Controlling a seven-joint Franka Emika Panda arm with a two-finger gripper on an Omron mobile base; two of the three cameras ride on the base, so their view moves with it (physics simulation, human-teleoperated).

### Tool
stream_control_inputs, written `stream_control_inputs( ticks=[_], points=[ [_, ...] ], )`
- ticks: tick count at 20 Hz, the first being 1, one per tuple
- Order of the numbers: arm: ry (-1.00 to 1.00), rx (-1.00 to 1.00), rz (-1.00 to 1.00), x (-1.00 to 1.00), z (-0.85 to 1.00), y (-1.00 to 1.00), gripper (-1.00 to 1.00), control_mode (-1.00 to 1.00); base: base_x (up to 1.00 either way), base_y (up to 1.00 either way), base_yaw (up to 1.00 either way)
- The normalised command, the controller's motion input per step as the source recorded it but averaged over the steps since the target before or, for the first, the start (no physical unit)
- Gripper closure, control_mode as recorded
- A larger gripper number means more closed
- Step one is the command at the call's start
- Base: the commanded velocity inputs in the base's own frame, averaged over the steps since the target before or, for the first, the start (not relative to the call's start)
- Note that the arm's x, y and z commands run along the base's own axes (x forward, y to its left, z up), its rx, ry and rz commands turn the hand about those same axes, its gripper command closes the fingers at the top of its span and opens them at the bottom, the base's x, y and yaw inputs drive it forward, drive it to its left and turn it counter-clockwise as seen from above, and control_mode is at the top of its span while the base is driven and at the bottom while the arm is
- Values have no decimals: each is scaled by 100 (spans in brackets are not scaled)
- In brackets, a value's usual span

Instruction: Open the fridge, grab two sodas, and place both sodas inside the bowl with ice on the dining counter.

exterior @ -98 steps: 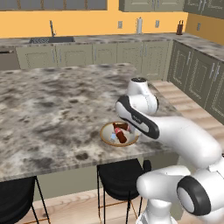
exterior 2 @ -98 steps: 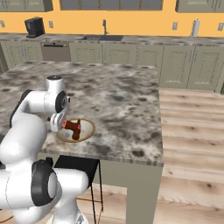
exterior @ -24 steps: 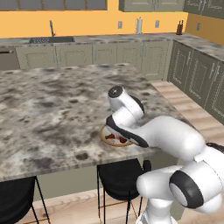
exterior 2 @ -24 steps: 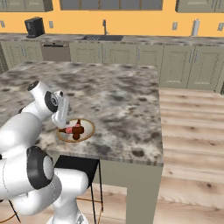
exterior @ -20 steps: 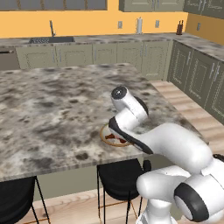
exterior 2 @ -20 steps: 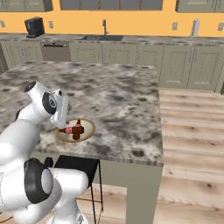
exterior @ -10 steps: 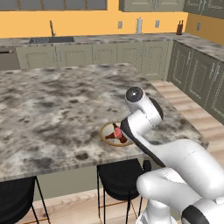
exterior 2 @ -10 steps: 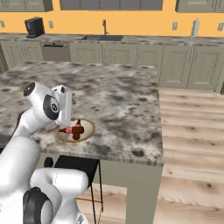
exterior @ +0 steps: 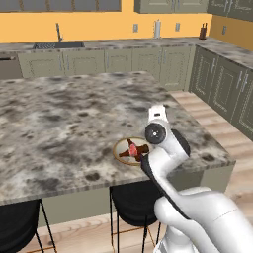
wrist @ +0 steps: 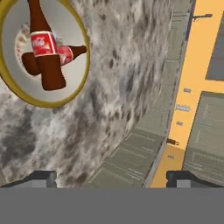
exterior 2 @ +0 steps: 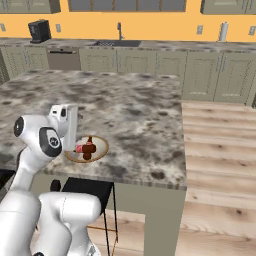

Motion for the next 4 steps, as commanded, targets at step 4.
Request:
stream_control_inputs(
  ticks=[4],
  points=[
    [-28, 23, -7, -15, 35, 0, -100, -100, 0, 0, 0]
  ],
)
